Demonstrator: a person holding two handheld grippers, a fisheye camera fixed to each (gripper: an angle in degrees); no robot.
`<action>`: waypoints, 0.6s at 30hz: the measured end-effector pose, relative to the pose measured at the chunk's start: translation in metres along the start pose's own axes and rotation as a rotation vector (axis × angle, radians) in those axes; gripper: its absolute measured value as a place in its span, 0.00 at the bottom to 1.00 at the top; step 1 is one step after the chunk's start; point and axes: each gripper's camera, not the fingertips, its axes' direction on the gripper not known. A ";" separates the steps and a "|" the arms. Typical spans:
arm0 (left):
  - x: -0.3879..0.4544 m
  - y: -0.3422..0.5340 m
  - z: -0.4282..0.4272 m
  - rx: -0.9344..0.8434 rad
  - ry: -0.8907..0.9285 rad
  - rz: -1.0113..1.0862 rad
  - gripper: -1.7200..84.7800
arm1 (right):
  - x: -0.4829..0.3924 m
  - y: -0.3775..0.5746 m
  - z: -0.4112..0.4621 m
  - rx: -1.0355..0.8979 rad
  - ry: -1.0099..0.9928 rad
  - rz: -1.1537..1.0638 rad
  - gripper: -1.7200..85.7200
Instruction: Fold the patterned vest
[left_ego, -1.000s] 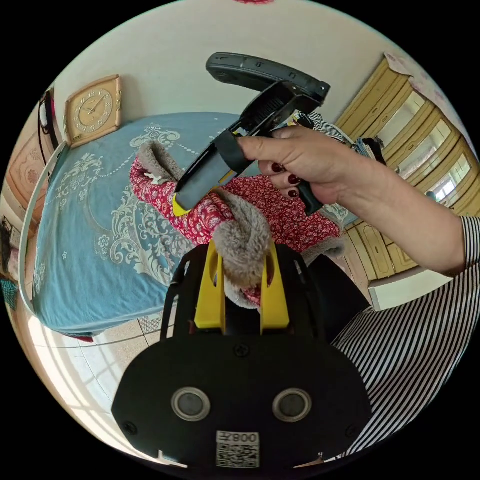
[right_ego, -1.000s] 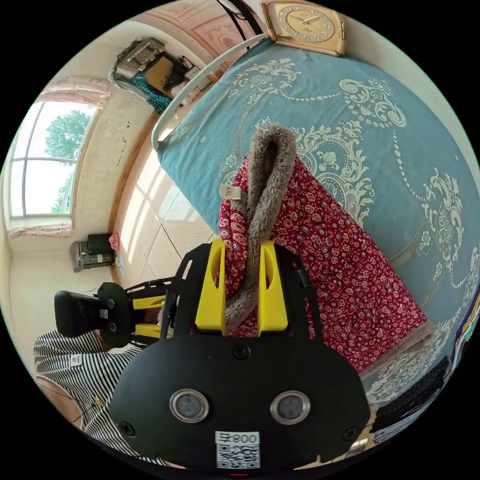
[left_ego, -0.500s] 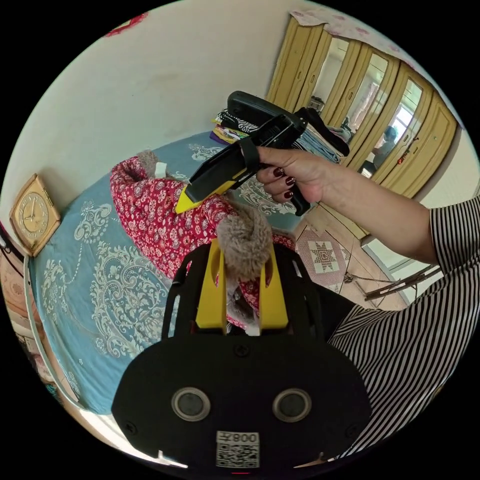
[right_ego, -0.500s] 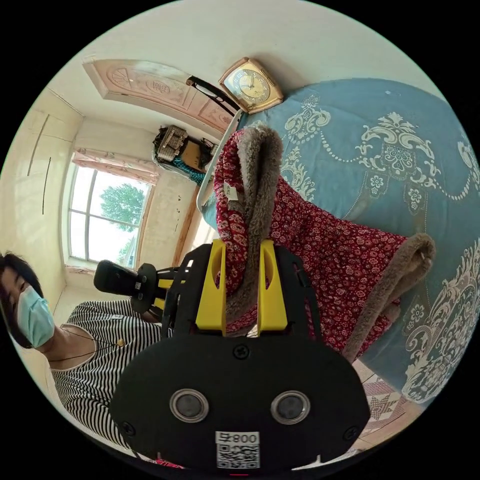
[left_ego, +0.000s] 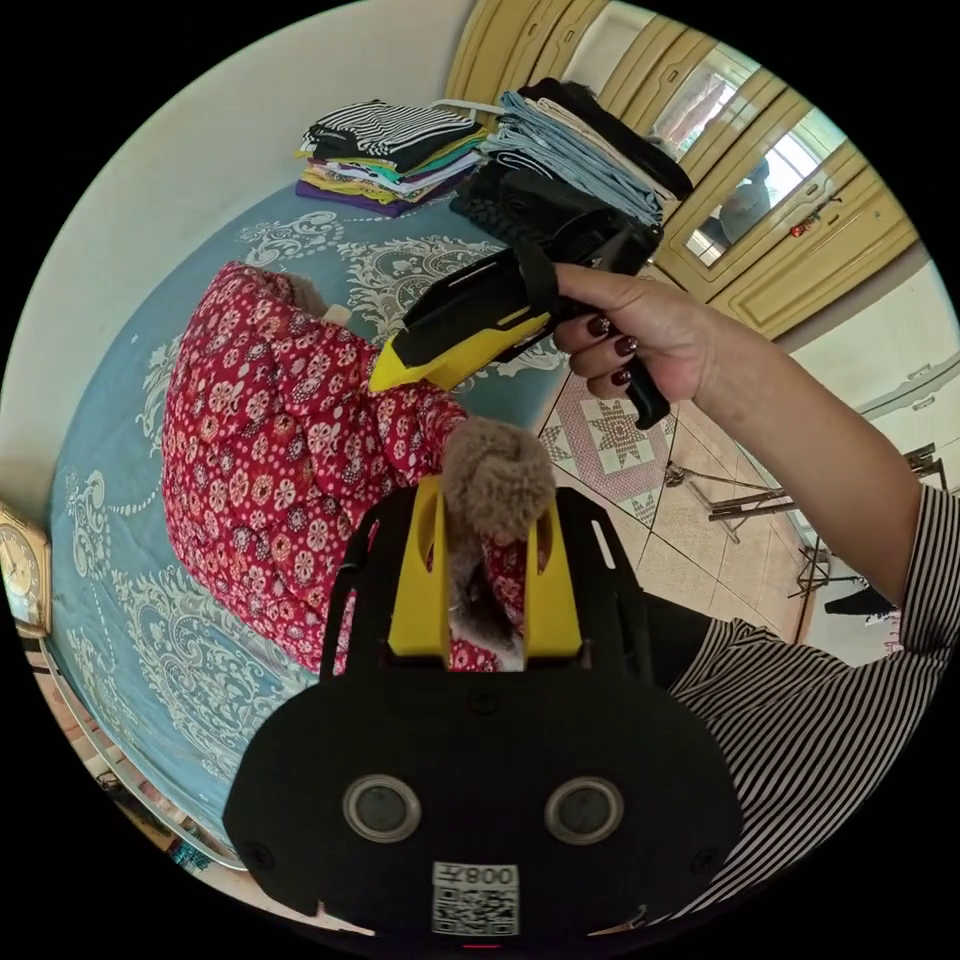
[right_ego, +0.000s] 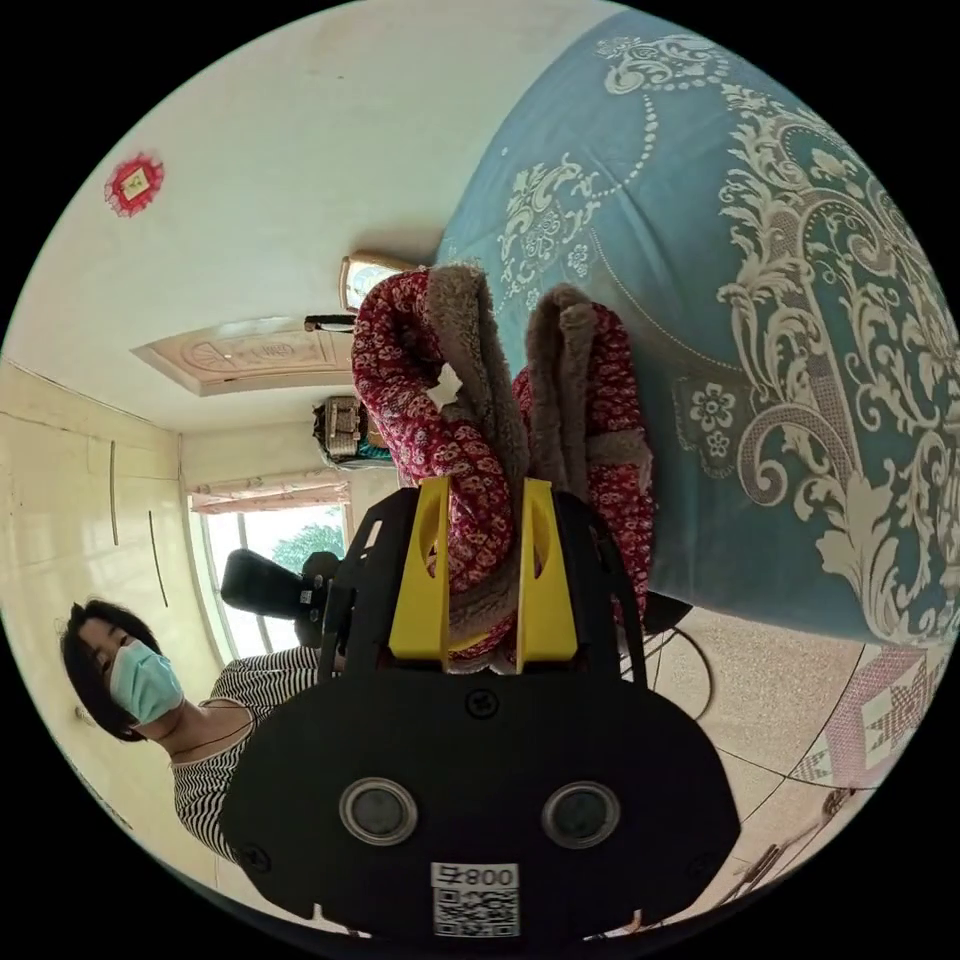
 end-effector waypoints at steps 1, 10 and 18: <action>0.002 -0.009 0.005 -0.015 0.007 -0.010 0.15 | 0.002 0.003 -0.006 0.013 0.010 0.010 0.12; 0.017 -0.053 0.013 -0.043 -0.002 0.020 0.18 | -0.054 0.030 -0.023 -0.020 0.183 -0.258 0.03; -0.023 -0.016 -0.055 0.254 0.186 -0.046 0.06 | -0.021 0.041 -0.002 -0.128 0.233 -0.199 0.02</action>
